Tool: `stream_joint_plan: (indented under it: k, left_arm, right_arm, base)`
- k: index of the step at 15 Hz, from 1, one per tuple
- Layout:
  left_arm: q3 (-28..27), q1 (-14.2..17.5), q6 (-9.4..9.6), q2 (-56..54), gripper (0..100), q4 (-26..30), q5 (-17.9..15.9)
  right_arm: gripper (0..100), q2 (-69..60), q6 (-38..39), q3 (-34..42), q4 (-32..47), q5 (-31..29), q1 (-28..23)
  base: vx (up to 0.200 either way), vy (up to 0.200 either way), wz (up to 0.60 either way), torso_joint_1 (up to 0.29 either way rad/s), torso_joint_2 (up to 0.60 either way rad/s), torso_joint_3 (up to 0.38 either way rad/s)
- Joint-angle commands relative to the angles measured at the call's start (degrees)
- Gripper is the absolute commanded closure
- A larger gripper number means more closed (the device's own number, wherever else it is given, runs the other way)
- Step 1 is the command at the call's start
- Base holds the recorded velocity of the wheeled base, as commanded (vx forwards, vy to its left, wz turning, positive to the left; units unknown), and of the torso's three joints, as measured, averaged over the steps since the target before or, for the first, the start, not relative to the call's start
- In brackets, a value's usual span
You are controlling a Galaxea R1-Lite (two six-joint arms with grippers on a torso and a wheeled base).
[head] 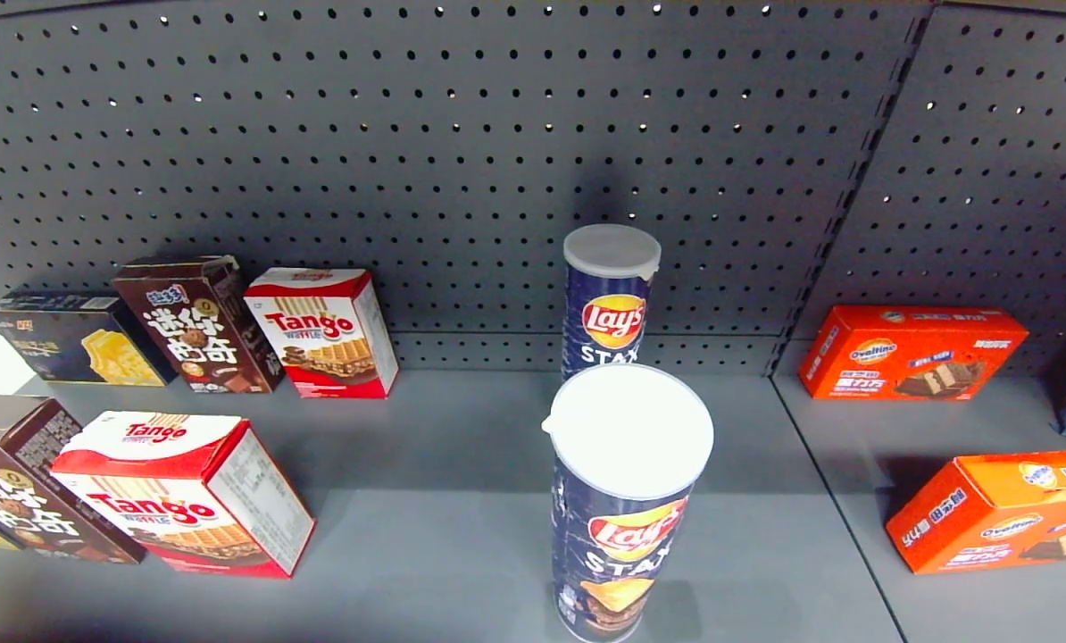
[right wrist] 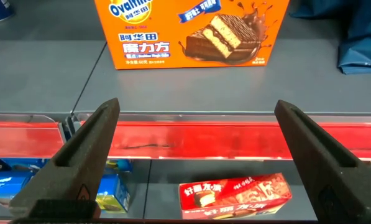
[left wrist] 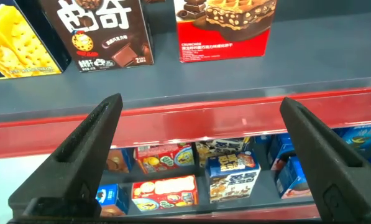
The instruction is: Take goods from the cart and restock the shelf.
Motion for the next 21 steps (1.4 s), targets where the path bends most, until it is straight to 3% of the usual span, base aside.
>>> stream_joint_plan:
  k: [1, 21]
  left_arm:
    - [0.01, -0.02, -0.49, 0.07, 0, -0.01, -0.02]
    - [0.01, 0.07, -0.67, 0.07, 0, -0.01, 0.07]
  right_arm:
    - [0, 0.07, -0.03, 0.0, -0.02, -0.02, 0.0]
    - [0, 0.07, -0.03, 0.0, -0.02, -0.02, 0.0]
  base:
    - [0.0, 0.0, 0.0, 0.0, 0.0, 0.0]
    - [0.0, 0.0, 0.0, 0.0, 0.0, 0.0]
